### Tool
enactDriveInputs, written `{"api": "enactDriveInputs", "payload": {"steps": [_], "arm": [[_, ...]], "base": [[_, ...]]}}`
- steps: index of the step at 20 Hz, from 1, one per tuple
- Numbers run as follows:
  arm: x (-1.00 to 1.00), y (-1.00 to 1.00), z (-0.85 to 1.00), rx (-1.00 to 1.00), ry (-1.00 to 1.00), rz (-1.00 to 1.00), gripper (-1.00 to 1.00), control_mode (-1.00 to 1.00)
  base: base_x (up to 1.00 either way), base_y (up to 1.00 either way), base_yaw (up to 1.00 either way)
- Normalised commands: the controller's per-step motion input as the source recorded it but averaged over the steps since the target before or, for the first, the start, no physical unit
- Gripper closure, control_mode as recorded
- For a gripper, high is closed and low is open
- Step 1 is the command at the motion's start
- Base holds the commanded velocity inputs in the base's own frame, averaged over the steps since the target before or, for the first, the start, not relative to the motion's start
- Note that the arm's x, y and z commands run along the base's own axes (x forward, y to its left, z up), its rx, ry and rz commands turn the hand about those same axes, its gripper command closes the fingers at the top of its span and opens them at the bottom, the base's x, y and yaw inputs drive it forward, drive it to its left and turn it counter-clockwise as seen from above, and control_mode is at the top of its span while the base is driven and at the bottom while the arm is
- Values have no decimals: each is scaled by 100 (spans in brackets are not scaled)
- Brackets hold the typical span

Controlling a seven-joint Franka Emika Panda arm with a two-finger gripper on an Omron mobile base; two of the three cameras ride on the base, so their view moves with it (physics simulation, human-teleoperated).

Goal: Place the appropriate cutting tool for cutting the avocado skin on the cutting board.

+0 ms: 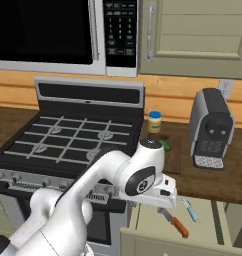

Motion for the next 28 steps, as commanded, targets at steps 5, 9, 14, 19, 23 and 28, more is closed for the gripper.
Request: {"api": "enactDriveInputs", "payload": {"steps": [5,9,14,19,23,28], "arm": [[-15,-100,-18,2,0,0,-100,-100],[45,-77,-17,1,0,9,-100,-100],[54,-36,-58,0,0,10,-100,-100],[45,-14,-73,1,0,3,-100,-100],[10,-1,-80,4,3,0,-100,-100],[7,0,-85,4,6,0,-100,-100]], "base": [[0,0,0],[0,0,0],[0,0,0],[0,0,0],[0,0,0],[0,0,0]]}}
